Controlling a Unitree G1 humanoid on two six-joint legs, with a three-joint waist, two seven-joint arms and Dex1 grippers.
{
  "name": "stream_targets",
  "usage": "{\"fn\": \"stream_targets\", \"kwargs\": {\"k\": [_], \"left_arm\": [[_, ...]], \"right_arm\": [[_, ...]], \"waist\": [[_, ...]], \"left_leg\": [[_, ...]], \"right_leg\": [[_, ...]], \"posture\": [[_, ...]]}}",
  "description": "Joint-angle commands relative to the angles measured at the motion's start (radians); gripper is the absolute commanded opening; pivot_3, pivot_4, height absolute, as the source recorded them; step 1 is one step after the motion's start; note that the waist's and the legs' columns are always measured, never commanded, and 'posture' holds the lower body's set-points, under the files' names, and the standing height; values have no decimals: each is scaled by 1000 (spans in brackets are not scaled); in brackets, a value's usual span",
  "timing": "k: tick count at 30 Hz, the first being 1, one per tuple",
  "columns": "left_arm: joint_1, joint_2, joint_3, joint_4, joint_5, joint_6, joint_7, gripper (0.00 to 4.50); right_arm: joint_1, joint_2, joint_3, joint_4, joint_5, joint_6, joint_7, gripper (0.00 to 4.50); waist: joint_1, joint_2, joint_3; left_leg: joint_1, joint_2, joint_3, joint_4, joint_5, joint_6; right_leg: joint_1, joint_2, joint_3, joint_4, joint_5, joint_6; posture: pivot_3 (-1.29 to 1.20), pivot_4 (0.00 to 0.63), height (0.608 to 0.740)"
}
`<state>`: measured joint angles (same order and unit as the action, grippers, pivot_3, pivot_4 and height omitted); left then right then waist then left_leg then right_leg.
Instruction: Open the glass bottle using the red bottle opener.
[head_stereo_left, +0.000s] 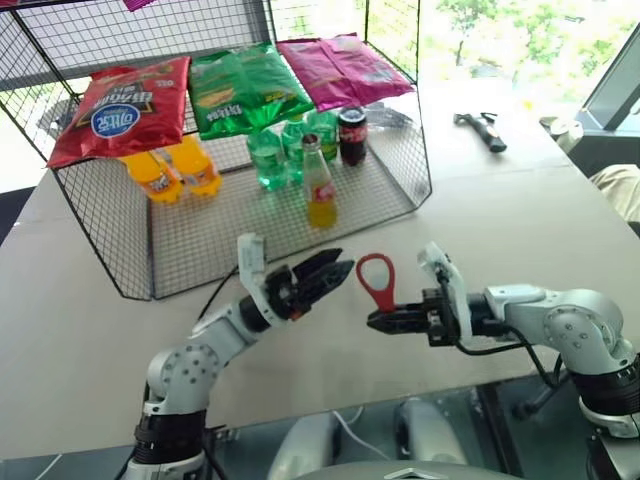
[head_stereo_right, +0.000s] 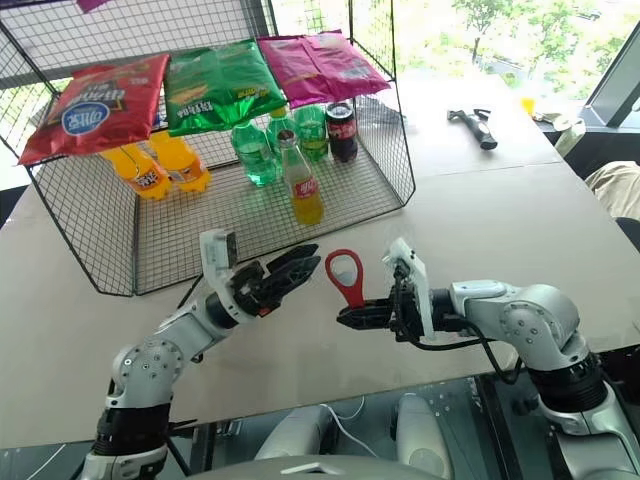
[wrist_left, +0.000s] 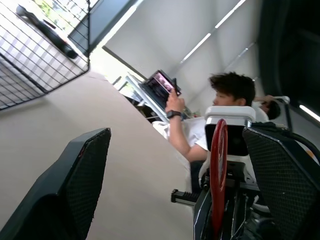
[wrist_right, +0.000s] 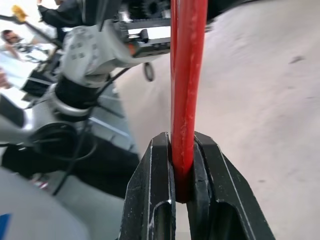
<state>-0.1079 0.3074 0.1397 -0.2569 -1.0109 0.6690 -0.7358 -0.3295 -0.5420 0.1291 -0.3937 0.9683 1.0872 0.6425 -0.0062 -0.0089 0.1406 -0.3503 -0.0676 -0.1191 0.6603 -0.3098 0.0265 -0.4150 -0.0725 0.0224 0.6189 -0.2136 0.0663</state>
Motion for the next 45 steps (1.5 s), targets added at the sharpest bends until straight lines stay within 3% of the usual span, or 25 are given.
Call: {"fn": "stream_targets", "kwargs": {"k": [1, 4, 8, 13, 17, 23, 33, 44, 45], "left_arm": [[-52, -27, 12, 31, 215, -217, 85, 4483], [-103, -54, -34, 82, 506, -477, 195, 4483], [-120, -78, -70, 103, 645, -619, 233, 4483], [-122, -102, -114, 154, 808, -748, 316, 4483], [-228, -122, -136, 337, 953, -845, 431, 4483], [-332, -156, -127, 522, 956, -928, 454, 4483], [-502, -182, -95, 843, 923, -1035, 435, 4483], [-715, -206, -73, 1168, 922, -1131, 417, 4483], [-726, -206, -73, 1185, 924, -1137, 411, 3981]], "right_arm": [[-13, 37, -34, 82, -245, -256, -106, 0], [-37, 96, -28, 166, -435, -467, -194, 0], [-54, 185, -55, 213, -524, -577, -265, 0], [-51, 234, -39, 230, -587, -627, -268, 0], [-60, 273, -12, 233, -618, -646, -256, 0], [-71, 296, 15, 221, -682, -657, -257, 0], [-81, 391, 20, 166, -839, -736, -417, 0], [-84, 423, -5, 173, -841, -728, -417, 0], [-85, 424, -6, 174, -843, -729, -417, 0]], "waist": [[3, 0, 0], [14, 0, 0], [18, 0, 0], [19, 0, 0], [21, 0, 0], [17, 0, 0], [18, 0, 0], [-1, -1, 0], [-5, -1, 0]], "left_leg": [[0, 0, 0, 0, 0, 0], [0, -1, 1, 0, 0, 0], [-1, 0, 2, -1, 0, -1], [-14, -1, 2, 2, 0, -1], [-14, -2, 1, 5, 0, -1], [-14, -2, 1, 9, 1, -1], [-15, -2, 1, 9, 2, -2], [-15, -4, -1, 9, 2, -2], [-15, -4, -1, 9, 2, -2]], "right_leg": [[0, 0, 0, 0, 0, 0], [0, 0, 0, 0, 0, 0], [-2, 1, 2, 0, 0, 0], [-15, 0, 1, 1, 0, 0], [-14, 1, 1, 4, 1, 0], [-13, 1, 1, 7, 3, -1], [-15, 2, 0, 8, 3, -1], [-14, 1, -1, 8, 3, -1], [-14, 1, -1, 8, 3, -1]], "posture": [[0, 150, 740], [0, 150, 740], [0, 150, 740], [0, 150, 740], [0, 150, 740], [0, 150, 740], [0, 150, 740], [0, 150, 740], [0, 150, 740]]}}
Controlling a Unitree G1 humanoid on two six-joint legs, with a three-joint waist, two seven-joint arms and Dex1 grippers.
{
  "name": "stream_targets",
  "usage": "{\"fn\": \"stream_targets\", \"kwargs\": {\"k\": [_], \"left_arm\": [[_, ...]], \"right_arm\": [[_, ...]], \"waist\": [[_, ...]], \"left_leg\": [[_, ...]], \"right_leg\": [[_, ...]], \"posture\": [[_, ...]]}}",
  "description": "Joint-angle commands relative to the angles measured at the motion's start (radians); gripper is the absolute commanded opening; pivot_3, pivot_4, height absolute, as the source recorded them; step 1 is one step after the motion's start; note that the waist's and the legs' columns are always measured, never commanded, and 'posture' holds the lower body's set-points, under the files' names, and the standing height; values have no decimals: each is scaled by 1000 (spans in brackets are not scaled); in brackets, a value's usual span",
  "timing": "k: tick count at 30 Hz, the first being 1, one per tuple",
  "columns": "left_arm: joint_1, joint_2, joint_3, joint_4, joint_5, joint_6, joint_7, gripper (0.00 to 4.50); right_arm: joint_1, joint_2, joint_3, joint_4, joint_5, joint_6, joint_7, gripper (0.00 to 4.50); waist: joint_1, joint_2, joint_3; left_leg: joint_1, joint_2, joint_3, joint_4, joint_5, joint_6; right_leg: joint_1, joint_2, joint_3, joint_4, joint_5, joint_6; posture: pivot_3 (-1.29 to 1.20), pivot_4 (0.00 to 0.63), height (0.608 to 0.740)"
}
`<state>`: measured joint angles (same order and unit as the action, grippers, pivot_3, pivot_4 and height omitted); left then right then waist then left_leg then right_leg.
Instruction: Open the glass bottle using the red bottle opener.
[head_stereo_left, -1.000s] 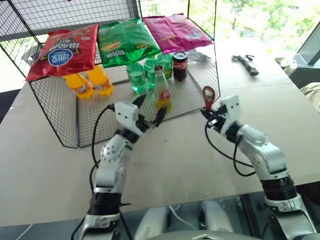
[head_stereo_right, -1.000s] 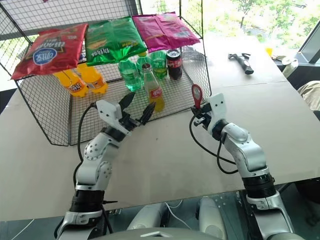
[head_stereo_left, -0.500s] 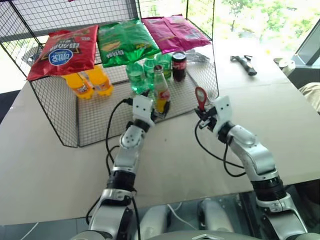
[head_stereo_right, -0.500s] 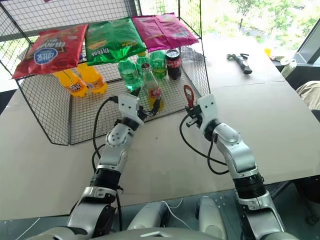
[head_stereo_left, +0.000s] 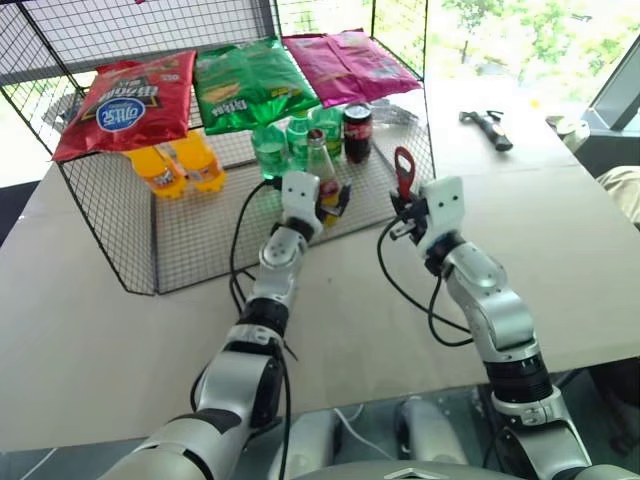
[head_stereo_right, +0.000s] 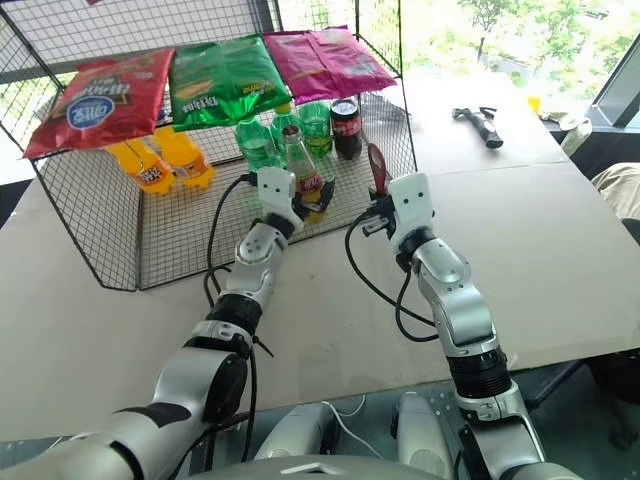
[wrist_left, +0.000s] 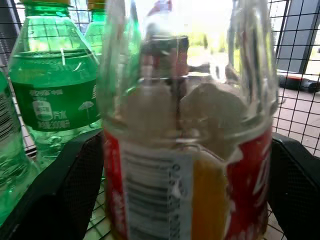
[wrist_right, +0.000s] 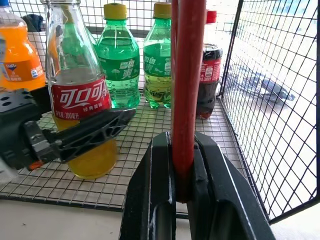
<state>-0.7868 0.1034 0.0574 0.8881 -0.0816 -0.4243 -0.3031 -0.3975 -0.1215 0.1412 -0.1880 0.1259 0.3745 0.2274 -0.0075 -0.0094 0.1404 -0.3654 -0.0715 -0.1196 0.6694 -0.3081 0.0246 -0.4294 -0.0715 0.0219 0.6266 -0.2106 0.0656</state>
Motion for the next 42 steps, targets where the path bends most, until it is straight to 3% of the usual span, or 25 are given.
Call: {"fn": "stream_targets", "kwargs": {"k": [1, 4, 9, 17, 23, 29, 36, 37, 40, 42], "left_arm": [[-55, -2, 10, 52, -4, -49, -24, 3794], [-67, -3, 16, 73, -4, -57, -33, 2770], [40, 7, 10, -120, -52, -16, -112, 2815], [394, 120, -40, -839, -181, 331, -235, 2815], [607, 219, -22, -1188, -240, 533, -231, 2815], [715, 208, -44, -1195, -188, 501, -208, 2815], [725, 171, -52, -1138, -193, 453, -227, 2815], [726, 169, -56, -1130, -193, 445, -232, 3615], [728, 165, -58, -1112, -173, 423, -227, 4468], [728, 167, -58, -1106, -161, 408, -223, 4468]], "right_arm": [[-15, 3, -18, -33, -2, -18, -1, 0], [-14, -1, -18, -35, -8, -23, 2, 0], [-21, 4, -37, -35, -6, -28, -10, 0], [-26, -18, -74, -13, -5, -46, -1, 0], [-55, -23, -95, 32, 2, -66, 11, 0], [-72, -10, -85, 66, 6, -86, 29, 0], [-73, -12, -85, 65, 1, -89, 40, 0], [-72, -17, -88, 64, -1, -89, 41, 0], [-69, -24, -93, 62, -3, -89, 40, 0], [-68, -25, -93, 60, -3, -88, 39, 0]], "waist": [[-6, 0, 0], [-8, 0, 0], [-11, 0, 0], [-35, 0, 0], [-31, 0, 0], [-24, 0, 0], [-23, 0, 0], [-23, 0, 0], [-22, 0, 0], [-22, 1, 0]], "left_leg": [[0, 0, 0, 0, 0, 0], [0, 0, 0, 0, 0, 0], [0, 0, 0, 0, 0, 0], [-1, 2, 1, -1, 0, 0], [0, 3, 2, 0, 0, 0], [1, 3, 3, 0, 0, 0], [1, 3, 3, 0, 0, 0], [1, 3, 3, 0, 0, 0], [1, 3, 3, 0, 0, 0], [1, 3, 3, 0, 0, 0]], "right_leg": [[0, 0, 0, 0, 0, 0], [0, 0, 0, 0, 0, 0], [0, 0, 0, 0, 0, 0], [-3, 0, 2, 0, 0, 0], [-2, 1, 3, 2, 0, 0], [-1, 1, 3, 2, 0, -1], [-2, 1, 3, 2, 0, -1], [-2, 1, 3, 2, 0, -1], [-2, 1, 3, 2, 0, -1], [-1, 1, 4, 2, 0, -1]], "posture": [[0, 150, 740], [0, 150, 740], [0, 150, 740], [0, 150, 740], [0, 150, 740], [0, 150, 740], [0, 150, 740], [0, 150, 740], [0, 150, 740], [0, 150, 740]]}}
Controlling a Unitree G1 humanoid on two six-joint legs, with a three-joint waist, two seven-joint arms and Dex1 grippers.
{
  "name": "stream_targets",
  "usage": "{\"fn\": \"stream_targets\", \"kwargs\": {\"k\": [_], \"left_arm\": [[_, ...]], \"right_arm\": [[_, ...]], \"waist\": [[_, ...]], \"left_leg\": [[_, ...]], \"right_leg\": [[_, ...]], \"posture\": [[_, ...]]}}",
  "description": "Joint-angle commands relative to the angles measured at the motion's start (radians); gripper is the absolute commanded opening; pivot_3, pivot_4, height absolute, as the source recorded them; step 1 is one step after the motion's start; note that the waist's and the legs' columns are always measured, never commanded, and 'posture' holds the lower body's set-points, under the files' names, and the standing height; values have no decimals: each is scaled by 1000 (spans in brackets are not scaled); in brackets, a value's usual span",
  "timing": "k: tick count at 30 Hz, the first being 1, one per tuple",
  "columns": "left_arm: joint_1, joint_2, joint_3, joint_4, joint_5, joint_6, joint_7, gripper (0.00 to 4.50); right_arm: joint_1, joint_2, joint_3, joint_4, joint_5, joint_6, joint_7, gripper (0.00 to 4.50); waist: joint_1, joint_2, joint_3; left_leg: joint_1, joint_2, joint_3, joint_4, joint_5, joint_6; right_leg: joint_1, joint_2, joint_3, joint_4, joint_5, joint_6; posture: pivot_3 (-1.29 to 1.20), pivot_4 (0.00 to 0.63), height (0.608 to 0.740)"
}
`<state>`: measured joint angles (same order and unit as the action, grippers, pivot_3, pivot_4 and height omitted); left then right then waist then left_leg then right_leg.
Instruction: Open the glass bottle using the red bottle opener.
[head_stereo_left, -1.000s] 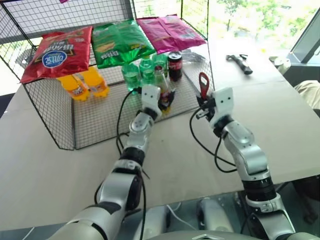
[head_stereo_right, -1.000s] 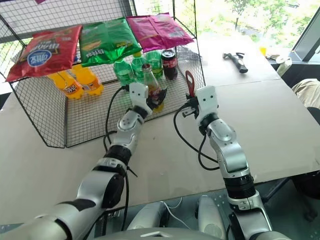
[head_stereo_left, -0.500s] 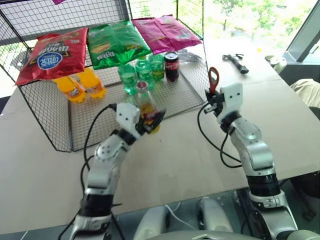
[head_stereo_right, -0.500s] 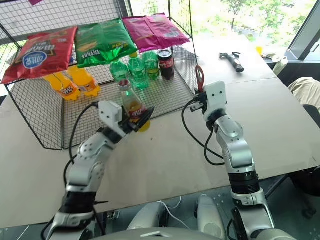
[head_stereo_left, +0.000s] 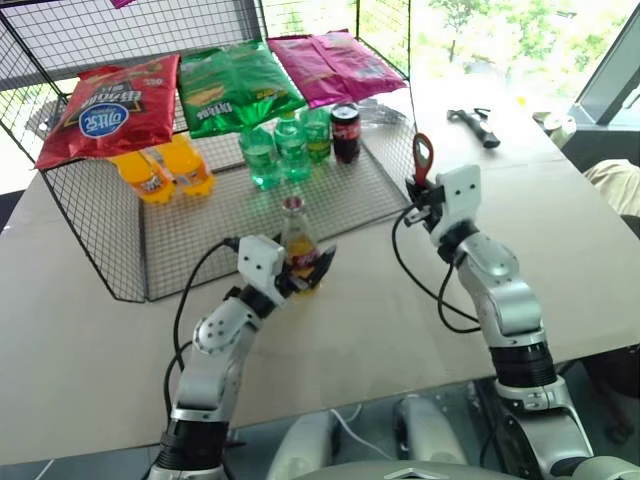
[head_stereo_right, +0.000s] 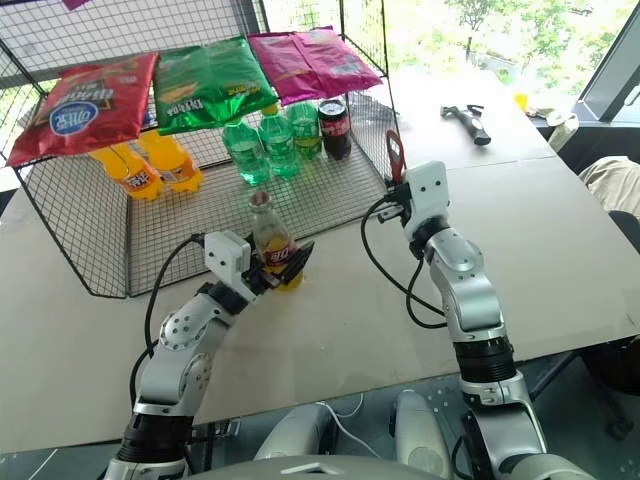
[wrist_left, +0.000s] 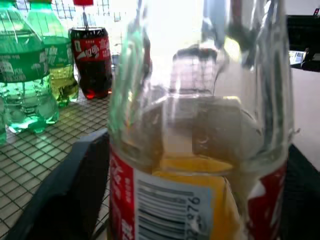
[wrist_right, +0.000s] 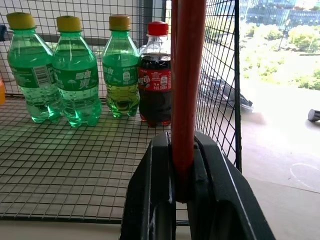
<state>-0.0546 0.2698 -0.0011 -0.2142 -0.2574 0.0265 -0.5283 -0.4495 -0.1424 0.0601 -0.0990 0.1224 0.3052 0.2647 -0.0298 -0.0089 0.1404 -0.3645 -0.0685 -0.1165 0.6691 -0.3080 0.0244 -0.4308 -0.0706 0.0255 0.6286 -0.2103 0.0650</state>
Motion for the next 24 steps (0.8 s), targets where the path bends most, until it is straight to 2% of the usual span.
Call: {"fn": "stream_targets", "kwargs": {"k": [1, 24], "left_arm": [[-5, -1, 2, -1, 20, -55, 7, 4468], [45, 12, 29, -220, -58, -2, 50, 4468]], "right_arm": [[-16, -4, -11, -29, 1, -18, 2, 0], [-28, -5, 2, -3, 1, -20, 30, 0]], "waist": [[0, 0, 0], [1, 0, 0]], "left_leg": [[0, 0, 0, 0, 0, 0], [0, 0, 1, 0, 0, 0]], "right_leg": [[0, 0, 0, 0, 0, 0], [0, 0, 1, 0, 0, 0]], "posture": [[0, 150, 740], [0, 150, 740]]}}
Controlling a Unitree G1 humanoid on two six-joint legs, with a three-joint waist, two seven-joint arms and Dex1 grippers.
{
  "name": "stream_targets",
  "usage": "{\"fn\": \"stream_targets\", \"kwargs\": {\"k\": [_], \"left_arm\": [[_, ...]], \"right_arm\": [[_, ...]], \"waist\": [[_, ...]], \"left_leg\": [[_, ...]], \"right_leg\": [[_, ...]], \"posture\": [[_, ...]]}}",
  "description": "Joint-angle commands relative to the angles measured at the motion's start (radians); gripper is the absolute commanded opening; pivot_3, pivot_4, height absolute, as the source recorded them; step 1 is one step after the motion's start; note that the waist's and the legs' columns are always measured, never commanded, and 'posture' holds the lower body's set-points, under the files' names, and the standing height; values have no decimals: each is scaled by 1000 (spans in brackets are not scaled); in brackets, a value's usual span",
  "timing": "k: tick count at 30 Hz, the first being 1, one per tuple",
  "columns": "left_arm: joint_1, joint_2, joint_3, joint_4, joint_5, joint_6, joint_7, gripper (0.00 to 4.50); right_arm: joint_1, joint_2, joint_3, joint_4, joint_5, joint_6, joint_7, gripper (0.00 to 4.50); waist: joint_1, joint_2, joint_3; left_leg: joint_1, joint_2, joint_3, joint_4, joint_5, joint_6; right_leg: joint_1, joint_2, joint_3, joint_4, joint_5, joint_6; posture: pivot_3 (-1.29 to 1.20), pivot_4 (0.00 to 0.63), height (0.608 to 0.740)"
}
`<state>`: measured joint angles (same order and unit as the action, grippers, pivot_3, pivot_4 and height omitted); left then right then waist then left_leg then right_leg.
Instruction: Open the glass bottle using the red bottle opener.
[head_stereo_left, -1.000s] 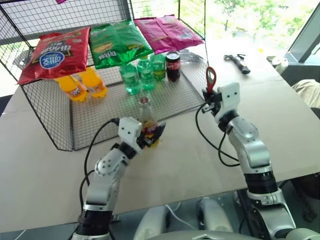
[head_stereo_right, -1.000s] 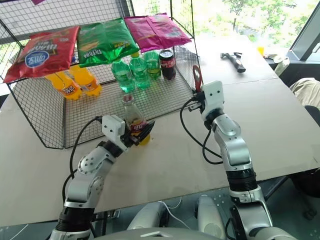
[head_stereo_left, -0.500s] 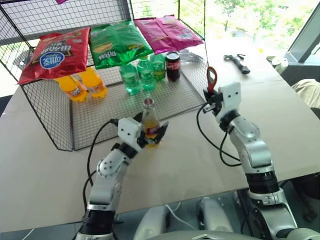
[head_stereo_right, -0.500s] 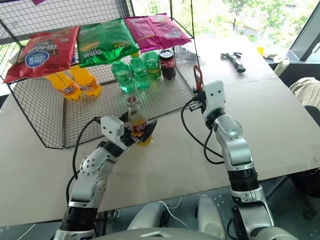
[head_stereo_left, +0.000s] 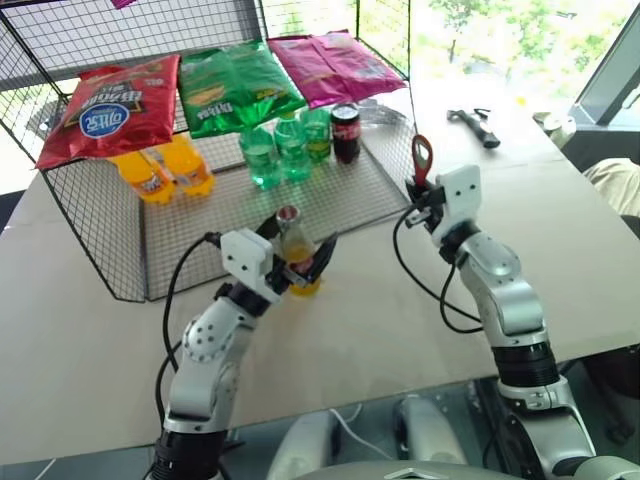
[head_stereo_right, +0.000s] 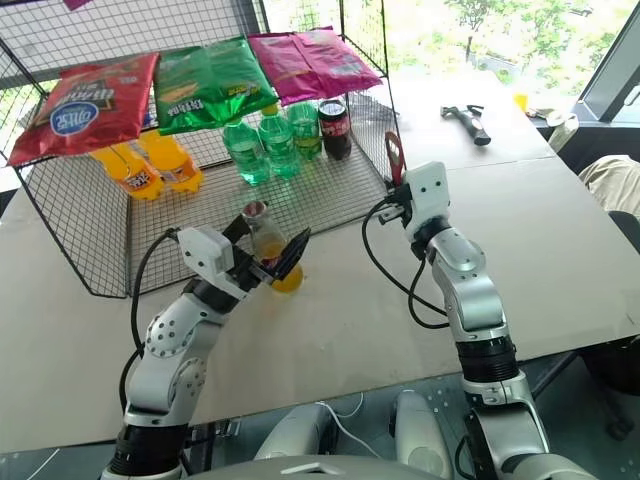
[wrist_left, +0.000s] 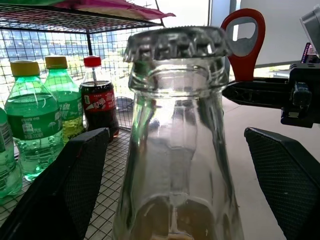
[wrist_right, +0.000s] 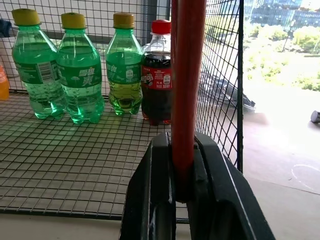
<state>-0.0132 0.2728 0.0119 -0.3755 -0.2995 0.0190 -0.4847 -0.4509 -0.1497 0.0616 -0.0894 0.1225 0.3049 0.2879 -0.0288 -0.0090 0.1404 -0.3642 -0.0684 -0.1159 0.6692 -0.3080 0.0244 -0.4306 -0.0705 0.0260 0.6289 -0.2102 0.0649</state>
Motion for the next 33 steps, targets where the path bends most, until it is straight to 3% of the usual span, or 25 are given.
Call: {"fn": "stream_targets", "kwargs": {"k": [1, 7, 8, 10, 11, 12, 13, 21, 27, 33], "left_arm": [[7, 8, 17, -65, -21, 11, 9, 4468], [26, 4, 14, -78, -51, 20, 1, 4468], [26, 3, 13, -77, -53, 17, 2, 3972], [26, -1, 13, -76, -56, 11, 3, 3448], [24, -3, 13, -74, -56, 9, 4, 2829], [22, -5, 13, -72, -56, 6, 5, 2675], [22, -11, 13, -71, -57, 5, 9, 2139], [40, -21, 10, -77, -49, 0, 13, 2133], [49, -20, 5, -63, -36, -20, 7, 2133], [63, -14, 3, -46, -28, -35, -3, 2133]], "right_arm": [[-25, 3, 1, -12, 1, -21, 8, 0], [-24, 6, 6, -10, 1, -22, 13, 0], [-23, 5, 6, -11, 0, -22, 15, 0], [-21, 2, 6, -13, 1, -22, 17, 0], [-21, 1, 6, -12, 1, -23, 18, 0], [-22, -1, 7, -11, 0, -23, 20, 0], [-22, -2, 9, -9, -1, -25, 23, 0], [-43, 1, 29, 14, -14, -50, 37, 0], [-93, -39, 174, 30, -109, -161, 141, 0], [-164, 0, 289, 184, -193, -379, 192, 0]], "waist": [[0, 0, 0], [-1, 0, 0], [-1, 0, 0], [0, 0, 0], [0, 0, 0], [0, 0, 0], [0, 0, 0], [0, 0, 0], [-3, 0, 0], [-5, 0, 0]], "left_leg": [[0, 0, 0, 0, 0, 0], [0, 0, 0, 0, 0, 0], [0, 0, 0, 0, 0, 0], [0, 0, 0, 0, 0, 0], [0, 0, 0, 0, 0, 0], [0, 0, 0, 0, 0, 0], [0, 0, 0, 0, 0, 0], [0, 0, 0, 0, 0, 0], [1, 0, 1, 0, 0, 0], [1, 0, 1, 0, 0, 0]], "right_leg": [[0, 0, 0, 0, 0, 0], [0, 0, 0, 0, 0, 0], [0, 0, 0, 0, 0, 0], [0, 0, 0, 0, 0, 0], [0, 0, 0, 0, 0, 0], [0, 0, 0, 0, 0, 0], [0, 0, 0, 0, 0, 0], [0, 0, 0, 0, 0, 0], [0, 0, 0, 0, 0, 0], [0, 0, 0, 0, 0, 0]], "posture": [[0, 150, 740], [0, 150, 740], [0, 150, 740], [0, 150, 740], [0, 150, 740], [0, 150, 740], [0, 150, 740], [0, 150, 740], [0, 150, 740], [0, 150, 740]]}}
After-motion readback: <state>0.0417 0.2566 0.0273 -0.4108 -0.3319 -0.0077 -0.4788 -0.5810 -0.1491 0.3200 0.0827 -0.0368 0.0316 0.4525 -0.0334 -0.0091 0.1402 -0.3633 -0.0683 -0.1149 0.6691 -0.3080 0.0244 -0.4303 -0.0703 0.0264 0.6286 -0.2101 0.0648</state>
